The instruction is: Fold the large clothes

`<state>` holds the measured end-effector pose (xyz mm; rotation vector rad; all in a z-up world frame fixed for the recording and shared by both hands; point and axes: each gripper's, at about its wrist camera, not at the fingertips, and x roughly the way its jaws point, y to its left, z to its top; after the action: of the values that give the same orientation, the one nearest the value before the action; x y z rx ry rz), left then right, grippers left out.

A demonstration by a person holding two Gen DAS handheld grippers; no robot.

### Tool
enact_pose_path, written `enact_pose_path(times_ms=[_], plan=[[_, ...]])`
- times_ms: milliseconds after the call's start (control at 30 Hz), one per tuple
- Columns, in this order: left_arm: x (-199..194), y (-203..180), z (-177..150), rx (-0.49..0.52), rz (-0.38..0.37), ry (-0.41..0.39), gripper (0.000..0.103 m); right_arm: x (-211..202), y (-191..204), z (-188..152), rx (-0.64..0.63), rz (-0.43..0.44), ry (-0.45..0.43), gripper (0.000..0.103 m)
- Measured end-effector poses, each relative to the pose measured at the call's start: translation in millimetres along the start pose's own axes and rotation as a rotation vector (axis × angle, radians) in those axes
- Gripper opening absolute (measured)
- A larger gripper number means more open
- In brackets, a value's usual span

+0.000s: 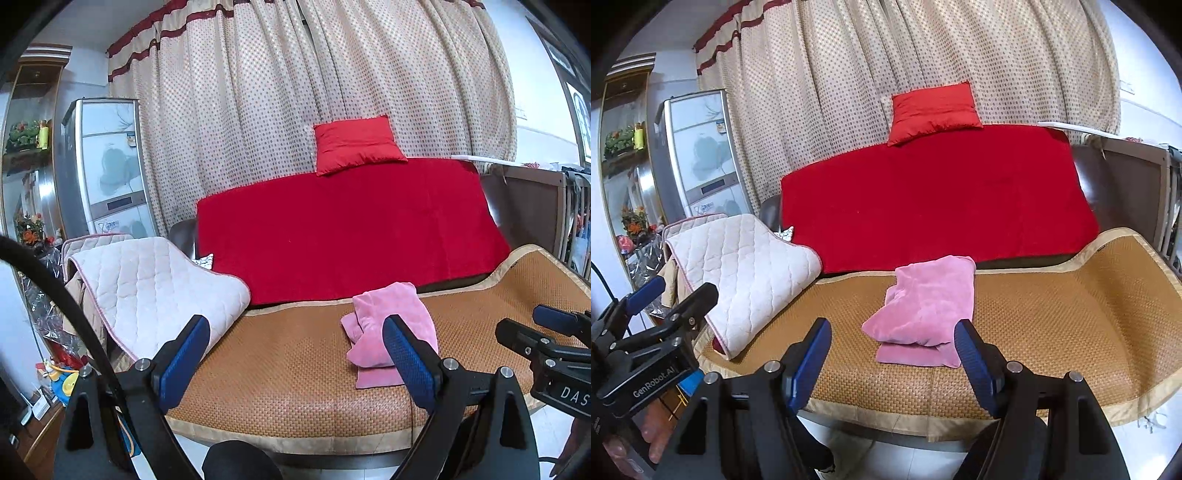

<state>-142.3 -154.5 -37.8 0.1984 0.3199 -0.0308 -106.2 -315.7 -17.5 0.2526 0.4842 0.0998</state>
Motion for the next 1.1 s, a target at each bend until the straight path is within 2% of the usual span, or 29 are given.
enact_pose_path(times_ms=[467,1100], plan=[[-2.5,0.4,0.3,-0.008,0.006,-0.004,0.095,-1.1,1.0,1.9,0.005,0.003,-0.008,0.073],[-1.5,5.0,-4.4,-0.008,0.004,0.002,0.095,3.6,13.2,-3.8,-0.022,-0.036,0.003,0.073]])
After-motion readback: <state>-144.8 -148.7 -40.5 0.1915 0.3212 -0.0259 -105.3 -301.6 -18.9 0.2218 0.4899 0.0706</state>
